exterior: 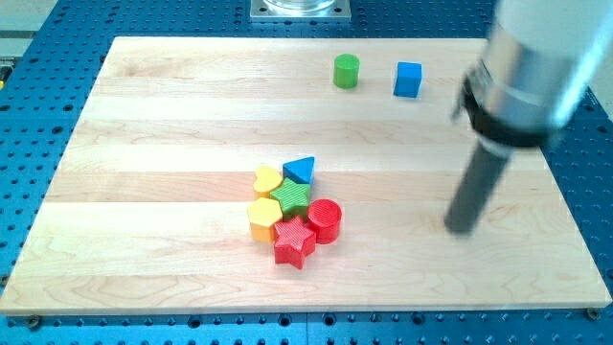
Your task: Move the yellow heart and red star at the center of the board
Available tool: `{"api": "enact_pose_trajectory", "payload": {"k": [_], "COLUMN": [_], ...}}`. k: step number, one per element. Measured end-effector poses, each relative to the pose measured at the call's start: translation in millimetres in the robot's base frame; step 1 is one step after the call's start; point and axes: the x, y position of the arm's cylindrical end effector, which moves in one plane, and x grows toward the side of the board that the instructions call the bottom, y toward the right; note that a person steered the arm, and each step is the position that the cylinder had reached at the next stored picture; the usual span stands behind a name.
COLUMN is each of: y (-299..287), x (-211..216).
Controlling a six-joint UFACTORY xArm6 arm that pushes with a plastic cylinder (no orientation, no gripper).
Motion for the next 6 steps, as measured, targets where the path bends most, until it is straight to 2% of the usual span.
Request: {"api": "enact_pose_trajectory", "payload": {"k": [1, 3, 4, 5, 6], "y": [-83.7, -194.0, -230.4, -240.1, -199.9], "x": [34.8, -0.6, -35.8, -75.6, -94.8]}}
